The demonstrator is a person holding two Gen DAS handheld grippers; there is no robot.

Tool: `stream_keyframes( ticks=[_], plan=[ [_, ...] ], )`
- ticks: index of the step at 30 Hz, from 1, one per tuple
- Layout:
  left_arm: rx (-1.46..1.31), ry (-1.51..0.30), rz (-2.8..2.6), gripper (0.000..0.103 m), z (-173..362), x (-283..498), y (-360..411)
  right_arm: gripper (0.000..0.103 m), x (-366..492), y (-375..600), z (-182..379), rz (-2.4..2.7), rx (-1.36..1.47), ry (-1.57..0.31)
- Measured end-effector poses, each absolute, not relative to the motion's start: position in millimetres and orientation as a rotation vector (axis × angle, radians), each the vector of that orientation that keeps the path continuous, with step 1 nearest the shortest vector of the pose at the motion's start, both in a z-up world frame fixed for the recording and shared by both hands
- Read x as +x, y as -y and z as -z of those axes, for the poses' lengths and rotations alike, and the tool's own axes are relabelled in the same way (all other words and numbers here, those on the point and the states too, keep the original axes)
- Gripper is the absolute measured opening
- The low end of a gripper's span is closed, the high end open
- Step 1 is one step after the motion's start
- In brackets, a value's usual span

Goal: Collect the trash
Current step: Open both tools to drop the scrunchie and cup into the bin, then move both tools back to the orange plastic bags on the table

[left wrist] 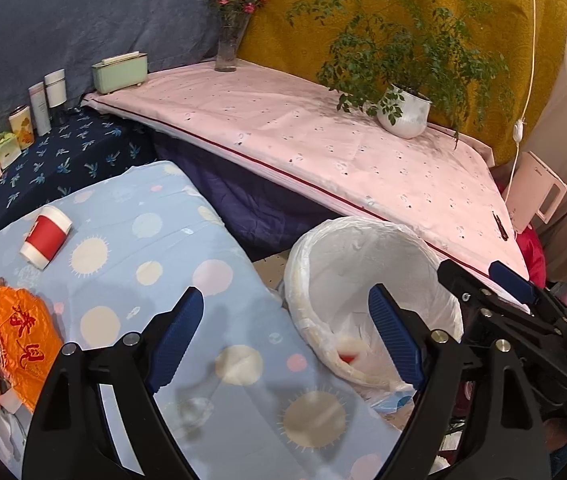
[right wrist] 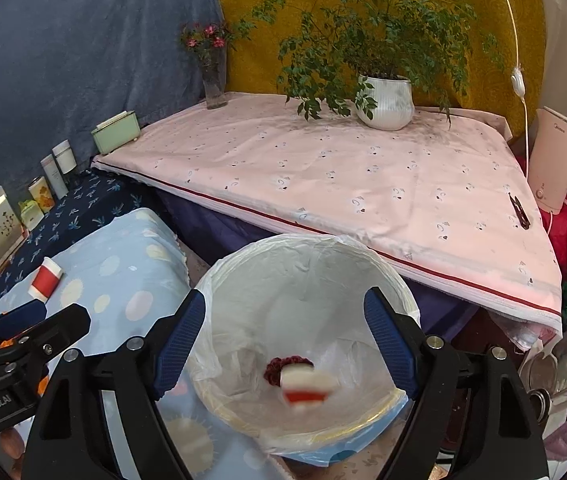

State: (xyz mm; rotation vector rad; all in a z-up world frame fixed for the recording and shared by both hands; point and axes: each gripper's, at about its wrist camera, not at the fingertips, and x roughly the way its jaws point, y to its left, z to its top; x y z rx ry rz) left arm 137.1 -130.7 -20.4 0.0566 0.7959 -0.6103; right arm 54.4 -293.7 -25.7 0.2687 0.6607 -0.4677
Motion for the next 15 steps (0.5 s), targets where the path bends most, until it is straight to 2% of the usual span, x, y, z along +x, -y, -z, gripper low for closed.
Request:
stream_keyframes(
  ticks=[15],
  plan=[
    [-0.013, -0.798, 0.512, 0.081, 17.4, 132.6, 69.4, 0.078, 50.1, 234.3, 10.1, 0.373, 0.224, -0.656]
  ],
)
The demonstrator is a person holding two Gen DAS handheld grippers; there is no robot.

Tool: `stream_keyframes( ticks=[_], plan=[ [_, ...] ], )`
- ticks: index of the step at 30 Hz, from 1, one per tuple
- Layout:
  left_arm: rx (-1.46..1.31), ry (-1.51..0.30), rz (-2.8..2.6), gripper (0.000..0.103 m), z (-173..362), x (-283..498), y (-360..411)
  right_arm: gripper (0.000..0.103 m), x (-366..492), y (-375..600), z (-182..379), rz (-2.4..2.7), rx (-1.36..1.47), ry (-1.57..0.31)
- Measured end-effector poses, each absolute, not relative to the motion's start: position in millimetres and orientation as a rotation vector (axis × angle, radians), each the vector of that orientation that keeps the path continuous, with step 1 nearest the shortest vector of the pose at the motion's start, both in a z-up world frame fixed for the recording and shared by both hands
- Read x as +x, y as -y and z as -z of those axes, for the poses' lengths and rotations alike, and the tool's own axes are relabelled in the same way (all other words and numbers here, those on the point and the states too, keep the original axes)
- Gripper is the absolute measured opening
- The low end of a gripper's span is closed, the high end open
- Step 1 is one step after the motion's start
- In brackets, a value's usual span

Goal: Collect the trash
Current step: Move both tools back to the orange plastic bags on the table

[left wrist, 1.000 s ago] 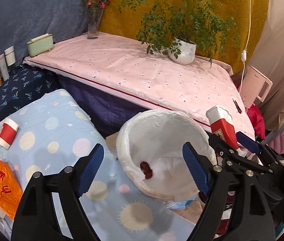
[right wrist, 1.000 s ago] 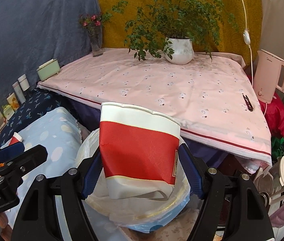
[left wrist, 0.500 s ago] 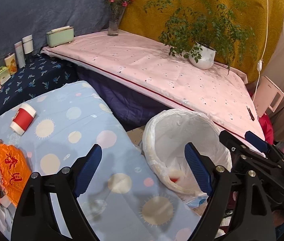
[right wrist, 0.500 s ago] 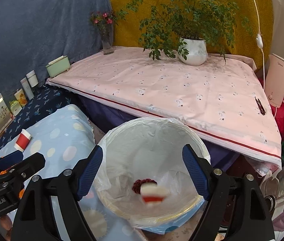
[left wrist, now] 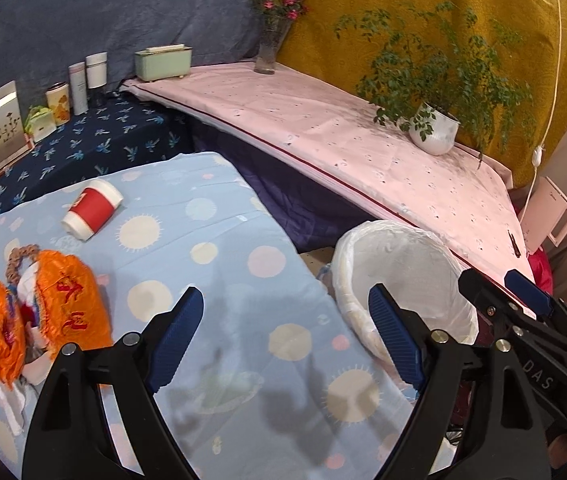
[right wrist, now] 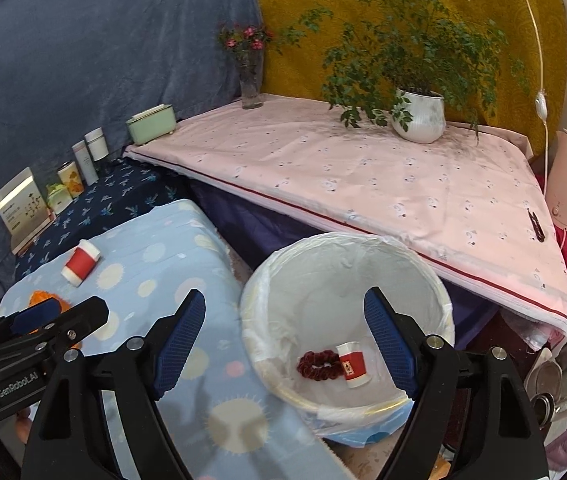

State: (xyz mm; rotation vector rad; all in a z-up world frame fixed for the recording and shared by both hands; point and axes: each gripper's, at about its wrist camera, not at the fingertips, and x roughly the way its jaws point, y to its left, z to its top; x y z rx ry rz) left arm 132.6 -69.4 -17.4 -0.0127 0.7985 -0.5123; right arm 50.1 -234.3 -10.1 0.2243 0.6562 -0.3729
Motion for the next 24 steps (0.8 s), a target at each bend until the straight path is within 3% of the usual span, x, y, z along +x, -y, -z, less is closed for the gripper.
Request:
stream_keyframes(
  ticks=[4, 8, 24],
  plan=[
    [-0.033, -0.798, 0.467, 0.081, 18.2, 131.2, 42.9, 0.078, 52.2, 211.5, 8.9, 0.33, 0.208, -0.66],
    [-0.062, -0.793, 0.407, 0.088, 20.0, 129.7, 14.0, 0.078, 57.9, 185.1, 9.6, 0.281, 0.181, -0.669],
    [-0.051, -0.816, 0.175, 0.088, 42.9, 129.1, -93.8, 0.078, 83.5, 92.8, 20.9, 0.11, 0.117, -0.721]
  ],
)
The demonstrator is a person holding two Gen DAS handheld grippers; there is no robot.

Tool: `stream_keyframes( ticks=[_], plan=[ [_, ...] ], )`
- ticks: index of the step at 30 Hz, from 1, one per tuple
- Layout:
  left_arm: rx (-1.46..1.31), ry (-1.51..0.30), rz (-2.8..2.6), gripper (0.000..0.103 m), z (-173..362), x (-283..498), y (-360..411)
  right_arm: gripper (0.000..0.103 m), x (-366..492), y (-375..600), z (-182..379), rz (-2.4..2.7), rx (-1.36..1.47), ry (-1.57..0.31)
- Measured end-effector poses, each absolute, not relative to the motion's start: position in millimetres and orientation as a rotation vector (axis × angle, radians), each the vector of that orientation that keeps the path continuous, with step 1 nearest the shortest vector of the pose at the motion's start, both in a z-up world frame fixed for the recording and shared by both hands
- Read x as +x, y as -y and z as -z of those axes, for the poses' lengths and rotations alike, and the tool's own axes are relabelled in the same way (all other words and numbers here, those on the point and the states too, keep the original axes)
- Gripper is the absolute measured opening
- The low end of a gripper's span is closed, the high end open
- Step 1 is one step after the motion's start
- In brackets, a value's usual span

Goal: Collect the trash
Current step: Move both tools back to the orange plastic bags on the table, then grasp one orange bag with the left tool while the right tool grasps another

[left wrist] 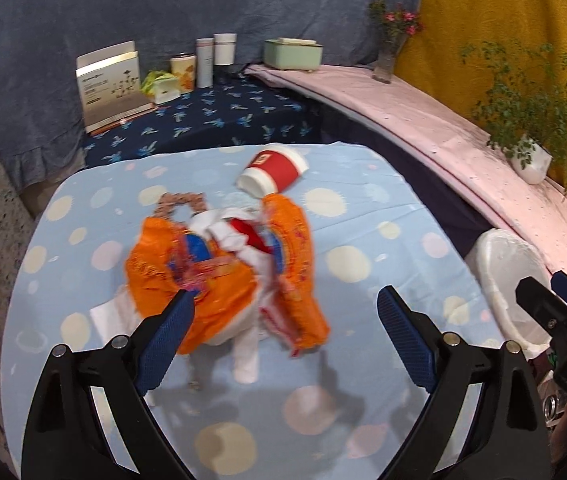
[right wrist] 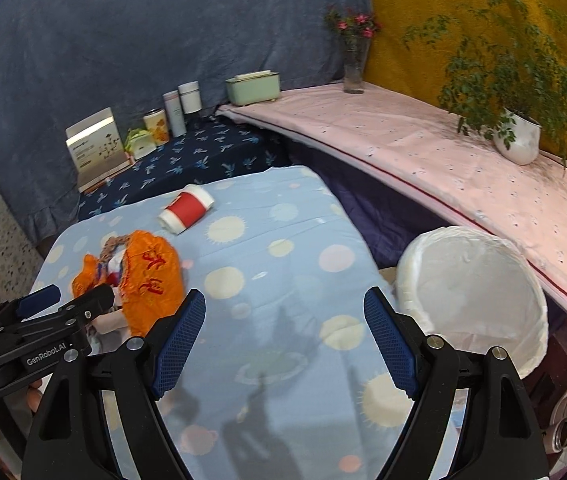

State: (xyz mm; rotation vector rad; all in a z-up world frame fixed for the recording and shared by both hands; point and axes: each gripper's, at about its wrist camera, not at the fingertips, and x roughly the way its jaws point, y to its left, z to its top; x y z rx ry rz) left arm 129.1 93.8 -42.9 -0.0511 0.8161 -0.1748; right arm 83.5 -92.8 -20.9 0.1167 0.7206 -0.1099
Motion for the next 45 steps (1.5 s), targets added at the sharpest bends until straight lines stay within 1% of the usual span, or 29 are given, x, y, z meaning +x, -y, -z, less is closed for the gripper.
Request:
stream_keyframes(
  ticks=[7, 13, 21, 22, 24, 25, 26, 29, 33, 38, 41, 44, 45],
  plan=[
    [-0.037, -0.846, 0.125, 0.088, 59.5, 132.8, -124.5, 0.078, 95.4, 57.8, 35.6, 0.057, 0.079, -0.754],
    [-0.015, -0.864, 0.121, 0.088, 72.2, 139.1, -136.4, 0.078, 107.5, 32.7, 48.1, 0.018, 0.06, -0.786],
    [-0.034, -0.9, 0.155, 0.068, 83.6, 149.3, -146.4, 0.075, 121.9, 4.3, 58.7, -0.037, 0.026, -0.809],
    [-0.035, -0.903, 0.16, 0.066, 84.7, 150.1, -145.9, 0.073, 123.9, 1.9, 59.9, -0.042, 0.023, -0.812],
    [-0.038, -0.91, 0.18, 0.052, 86.8, 152.3, -146.1, 0.07, 126.4, -2.5, 62.5, -0.053, 0.018, -0.821],
    [-0.044, -0.916, 0.194, 0.047, 87.9, 153.1, -145.9, 0.068, 128.3, -4.8, 64.0, -0.058, 0.017, -0.826],
    [-0.052, -0.925, 0.21, 0.038, 88.9, 154.0, -146.3, 0.067, 129.9, -6.8, 65.5, -0.063, 0.015, -0.83],
    [-0.073, -0.929, 0.234, 0.03, 89.1, 154.8, -147.9, 0.063, 133.7, -11.3, 69.5, -0.076, 0.011, -0.841],
    [-0.08, -0.901, 0.245, 0.023, 81.6, 151.5, -150.8, 0.056, 139.3, -18.3, 76.2, -0.095, 0.009, -0.862],
    [-0.096, -0.866, 0.239, 0.022, 66.2, 149.4, -154.8, 0.051, 146.3, -29.4, 83.5, -0.126, 0.004, -0.878],
    [-0.103, -0.852, 0.233, 0.022, 59.0, 148.9, -157.0, 0.044, 151.1, -36.2, 89.5, -0.139, -0.008, -0.89],
    [-0.106, -0.842, 0.233, 0.022, 53.1, 148.5, -157.2, 0.028, 155.8, -38.6, 96.5, -0.141, -0.022, -0.904],
    [-0.106, -0.84, 0.231, 0.022, 51.4, 148.1, -157.0, 0.015, 157.2, -38.2, 98.4, -0.141, -0.019, -0.911]
  ],
)
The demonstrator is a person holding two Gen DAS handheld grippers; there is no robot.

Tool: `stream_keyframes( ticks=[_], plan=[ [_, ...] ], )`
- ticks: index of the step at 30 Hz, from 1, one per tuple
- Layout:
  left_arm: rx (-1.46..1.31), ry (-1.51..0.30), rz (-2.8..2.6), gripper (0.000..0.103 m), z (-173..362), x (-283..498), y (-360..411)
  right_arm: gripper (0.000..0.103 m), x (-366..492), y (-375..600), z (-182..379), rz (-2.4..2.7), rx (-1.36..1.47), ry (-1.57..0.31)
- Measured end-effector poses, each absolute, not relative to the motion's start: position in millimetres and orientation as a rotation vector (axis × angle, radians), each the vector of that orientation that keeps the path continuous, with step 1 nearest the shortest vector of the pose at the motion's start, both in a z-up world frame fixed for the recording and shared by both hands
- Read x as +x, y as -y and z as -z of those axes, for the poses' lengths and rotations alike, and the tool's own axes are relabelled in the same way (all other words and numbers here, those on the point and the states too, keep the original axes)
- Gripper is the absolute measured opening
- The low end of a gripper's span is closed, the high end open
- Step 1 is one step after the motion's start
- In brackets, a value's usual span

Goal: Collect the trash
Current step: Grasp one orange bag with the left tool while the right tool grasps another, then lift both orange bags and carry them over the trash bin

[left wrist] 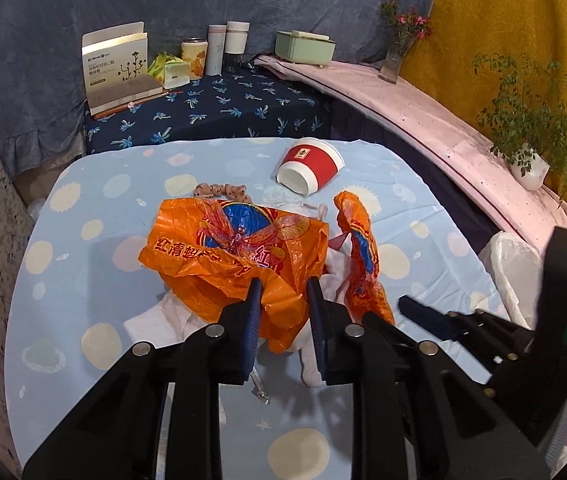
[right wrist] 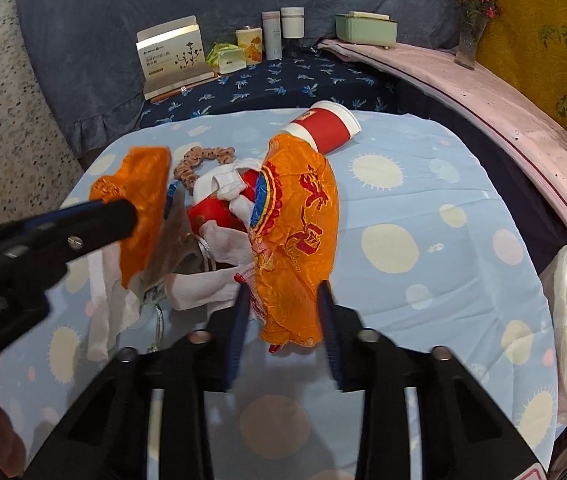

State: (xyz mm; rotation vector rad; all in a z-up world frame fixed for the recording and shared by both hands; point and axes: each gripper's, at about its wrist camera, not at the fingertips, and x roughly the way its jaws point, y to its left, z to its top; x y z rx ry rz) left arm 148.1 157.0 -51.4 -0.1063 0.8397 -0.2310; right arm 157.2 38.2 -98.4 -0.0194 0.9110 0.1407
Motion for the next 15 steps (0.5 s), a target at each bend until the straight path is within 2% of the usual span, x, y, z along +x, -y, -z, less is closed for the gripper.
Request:
stream_keyframes(
  ticks=[6, 15],
  plan=[
    [-0.112, -0.817, 0.243, 0.022, 37.8, 143.6, -151.1, 0.007, 149.7, -22.7, 83.6, -0.123, 0.007, -0.871],
    [-0.083, -0.758, 0.322, 0.022, 5.9, 131.1, -106.9, 0.006, 123.6, 24.5, 29.2, -0.05, 0.04, -0.744]
  ],
)
